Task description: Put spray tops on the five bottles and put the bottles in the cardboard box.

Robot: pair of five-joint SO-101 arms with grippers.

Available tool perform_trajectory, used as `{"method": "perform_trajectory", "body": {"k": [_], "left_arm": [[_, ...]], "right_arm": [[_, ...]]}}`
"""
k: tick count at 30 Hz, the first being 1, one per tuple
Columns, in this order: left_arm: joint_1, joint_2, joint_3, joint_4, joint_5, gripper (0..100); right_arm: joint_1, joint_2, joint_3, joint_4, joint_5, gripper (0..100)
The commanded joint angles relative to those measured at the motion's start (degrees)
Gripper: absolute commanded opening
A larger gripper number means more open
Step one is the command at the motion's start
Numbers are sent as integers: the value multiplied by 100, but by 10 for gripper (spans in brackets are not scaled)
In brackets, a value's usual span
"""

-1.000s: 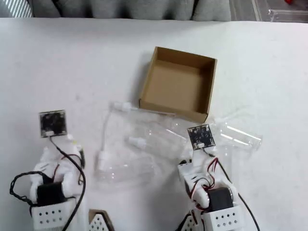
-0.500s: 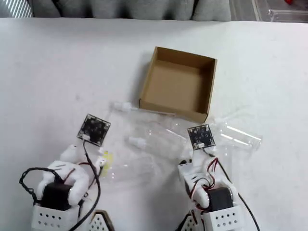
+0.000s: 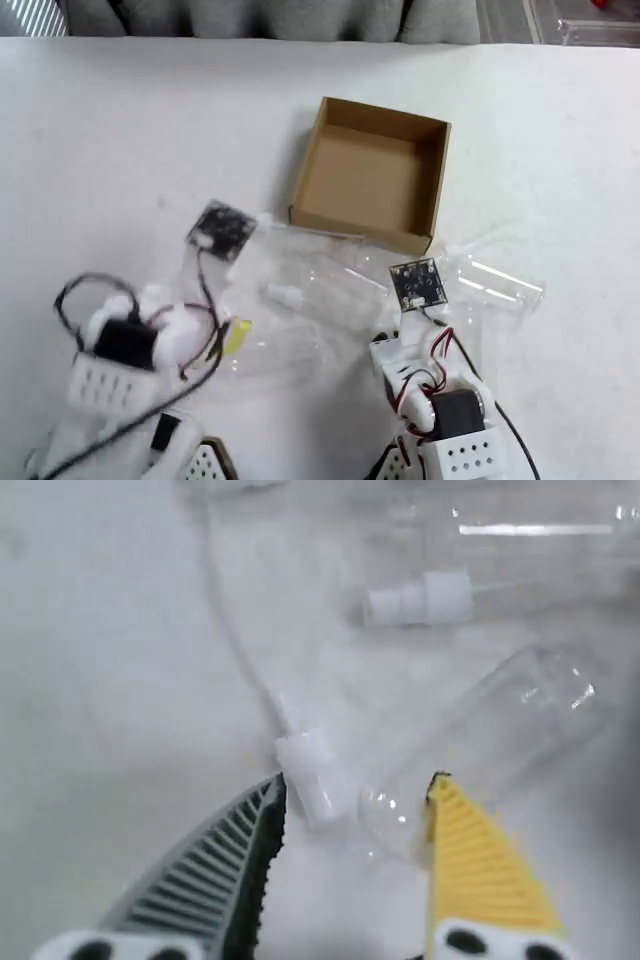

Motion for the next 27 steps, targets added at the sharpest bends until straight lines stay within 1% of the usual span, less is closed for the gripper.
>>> {"method": "perform_trajectory", "body": {"k": [1, 3, 5, 6, 9, 13, 15, 17, 19, 22, 27], "left_arm": [[119, 1525, -1327, 624, -1503, 247], [136, 1780, -1433, 879, -2286, 250], [136, 1807, -1415, 914, -3112, 251], [136, 1789, -1380, 914, -3341, 255], [136, 1684, -1029, 659, -3341, 289], [145, 1411, -185, -26, -3402, 332], [295, 1226, 202, -211, -3587, 346], [567, 1033, 527, -369, -3596, 351], [796, 884, 809, -756, -3446, 351], [840, 840, 1081, -1345, -3358, 351], [831, 1376, 1257, -1864, -3367, 347]], "right_arm": [[13, 4, 53, 31, 53, 42], [13, 4, 53, 31, 53, 42], [13, 4, 53, 31, 53, 42], [13, 4, 53, 31, 53, 42], [13, 4, 53, 31, 53, 42], [13, 4, 53, 31, 53, 42], [13, 4, 53, 31, 53, 42], [13, 4, 53, 31, 53, 42], [13, 4, 53, 31, 53, 42], [13, 4, 53, 31, 53, 42], [22, 4, 53, 31, 53, 42]]}}
